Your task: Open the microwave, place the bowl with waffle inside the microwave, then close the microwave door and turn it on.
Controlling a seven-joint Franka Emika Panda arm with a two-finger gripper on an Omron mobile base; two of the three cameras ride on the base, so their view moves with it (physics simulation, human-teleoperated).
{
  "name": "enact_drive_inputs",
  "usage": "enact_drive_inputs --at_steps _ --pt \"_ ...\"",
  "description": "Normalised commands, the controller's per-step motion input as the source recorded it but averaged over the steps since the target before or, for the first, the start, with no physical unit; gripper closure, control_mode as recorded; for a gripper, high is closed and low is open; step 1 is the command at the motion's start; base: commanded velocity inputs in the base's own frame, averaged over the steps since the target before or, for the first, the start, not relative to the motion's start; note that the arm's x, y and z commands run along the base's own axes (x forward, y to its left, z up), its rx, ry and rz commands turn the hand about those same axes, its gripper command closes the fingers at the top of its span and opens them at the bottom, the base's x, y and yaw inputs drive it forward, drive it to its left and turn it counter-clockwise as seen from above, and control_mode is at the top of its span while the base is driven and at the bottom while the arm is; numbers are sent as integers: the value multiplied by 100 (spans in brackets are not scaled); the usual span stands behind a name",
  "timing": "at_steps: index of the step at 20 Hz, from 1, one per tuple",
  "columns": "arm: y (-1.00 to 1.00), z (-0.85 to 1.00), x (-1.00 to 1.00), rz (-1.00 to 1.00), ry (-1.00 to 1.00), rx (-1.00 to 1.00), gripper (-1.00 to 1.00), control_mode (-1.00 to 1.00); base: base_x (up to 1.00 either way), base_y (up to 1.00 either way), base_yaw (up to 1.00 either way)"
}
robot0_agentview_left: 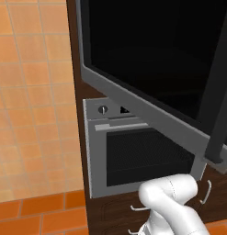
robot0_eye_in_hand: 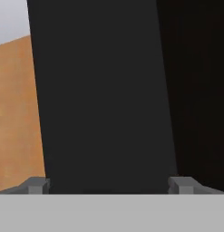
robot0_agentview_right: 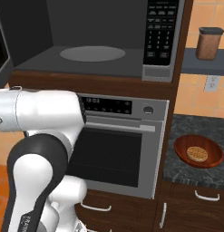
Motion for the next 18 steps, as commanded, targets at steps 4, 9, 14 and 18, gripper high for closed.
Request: enact_drive_inputs --at_steps 4,9,14,18 --pt "94 0 -5 12 0 -3 -100 -100 0 0 0" --pt "82 0 0 5 0 -3 -100 -100 0 0 0" --pt "62 0 0 0 0 -1 -100 -100 0 0 0" --pt "22 0 0 -5 0 0 -100 -100 0 0 0"
